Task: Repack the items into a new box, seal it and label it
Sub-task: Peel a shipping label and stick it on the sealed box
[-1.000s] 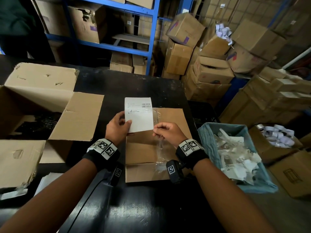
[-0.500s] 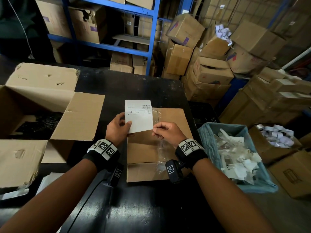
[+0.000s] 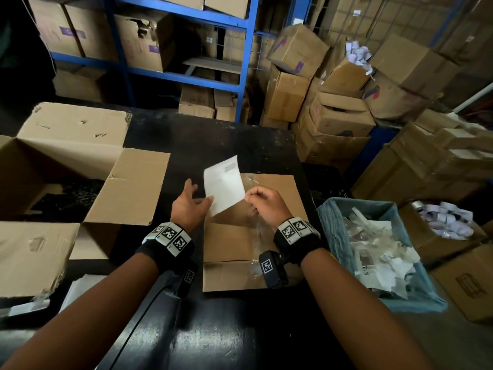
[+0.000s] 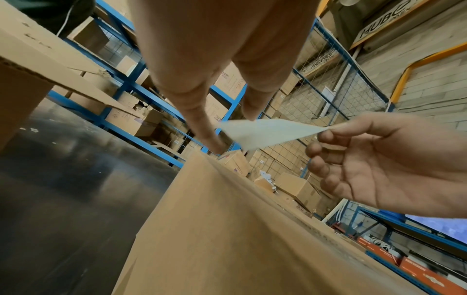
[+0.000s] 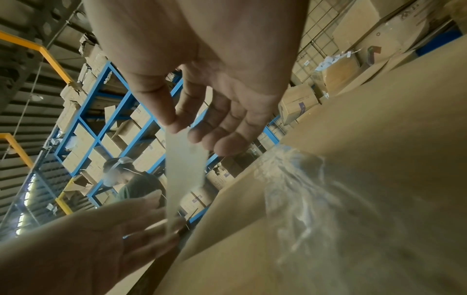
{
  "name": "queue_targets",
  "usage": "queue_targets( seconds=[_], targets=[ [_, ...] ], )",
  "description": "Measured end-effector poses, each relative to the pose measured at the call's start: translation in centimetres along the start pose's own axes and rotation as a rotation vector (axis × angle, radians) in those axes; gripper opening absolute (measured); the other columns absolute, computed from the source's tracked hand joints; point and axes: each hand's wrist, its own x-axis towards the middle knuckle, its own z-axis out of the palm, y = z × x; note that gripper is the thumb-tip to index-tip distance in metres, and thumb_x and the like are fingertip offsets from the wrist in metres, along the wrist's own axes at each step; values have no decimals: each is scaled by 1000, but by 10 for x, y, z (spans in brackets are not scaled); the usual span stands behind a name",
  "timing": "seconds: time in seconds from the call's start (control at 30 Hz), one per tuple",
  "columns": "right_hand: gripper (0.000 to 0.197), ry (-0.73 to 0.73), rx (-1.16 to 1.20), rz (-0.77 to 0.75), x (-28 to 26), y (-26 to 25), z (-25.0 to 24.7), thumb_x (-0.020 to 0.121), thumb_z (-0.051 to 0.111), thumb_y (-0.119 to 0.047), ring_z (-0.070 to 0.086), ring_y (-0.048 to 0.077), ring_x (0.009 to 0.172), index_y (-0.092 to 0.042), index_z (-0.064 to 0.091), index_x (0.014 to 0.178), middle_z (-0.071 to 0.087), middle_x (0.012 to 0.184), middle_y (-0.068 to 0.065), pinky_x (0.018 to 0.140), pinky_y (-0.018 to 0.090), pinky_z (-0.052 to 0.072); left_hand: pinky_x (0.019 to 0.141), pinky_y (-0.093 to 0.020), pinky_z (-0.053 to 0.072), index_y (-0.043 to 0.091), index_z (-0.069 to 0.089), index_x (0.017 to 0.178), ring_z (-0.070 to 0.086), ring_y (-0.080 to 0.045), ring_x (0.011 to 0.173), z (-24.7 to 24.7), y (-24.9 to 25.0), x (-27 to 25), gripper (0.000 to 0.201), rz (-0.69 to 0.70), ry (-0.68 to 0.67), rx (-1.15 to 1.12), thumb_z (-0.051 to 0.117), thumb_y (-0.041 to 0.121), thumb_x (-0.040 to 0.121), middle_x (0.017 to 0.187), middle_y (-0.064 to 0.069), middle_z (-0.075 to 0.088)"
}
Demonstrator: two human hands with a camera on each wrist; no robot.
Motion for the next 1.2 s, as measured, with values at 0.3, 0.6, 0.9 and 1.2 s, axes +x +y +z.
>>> queue_targets(
  seconds=[0.3, 0.6, 0.9, 1.2],
  targets=[
    [5, -55, -150, -171, 18, -9, 17, 88, 64, -16, 61, 8, 87, -17, 69, 87, 64, 87, -10, 83, 29, 53, 83, -26, 50, 20, 64, 106, 63, -12, 92, 2, 5, -3, 16, 369, -131, -65, 51, 19, 96, 103, 1, 66],
    [12, -79, -294, -301, 32, -10, 39, 86, 68, -19, 61, 11, 95, -10, 73, 92, 67, 98, 1, 88, 26, 50, 79, -28, 51, 13, 65, 102, 64, -15, 86, -4, 2, 2, 17, 126, -209, -404, 49, 14, 96, 96, -8, 66],
    [10, -108, -281, -246, 36, -13, 46, 85, 68, -20, 63, 20, 82, -10, 71, 83, 64, 87, 1, 78, 44, 56, 76, -23, 53, 8, 66, 96, 67, -9, 80, -5, -3, 4, 17, 45, -182, -518, 58, 21, 91, 91, -7, 68],
    [3, 108, -105, -2, 36, -18, 39, 81, 65, -11, 68, 20, 83, -12, 63, 79, 69, 81, 3, 78, 34, 59, 82, -34, 55, 13, 63, 82, 68, -16, 79, -5, -10, 12, 9, -4, -61, -542, 60, 13, 90, 85, -6, 68]
  ],
)
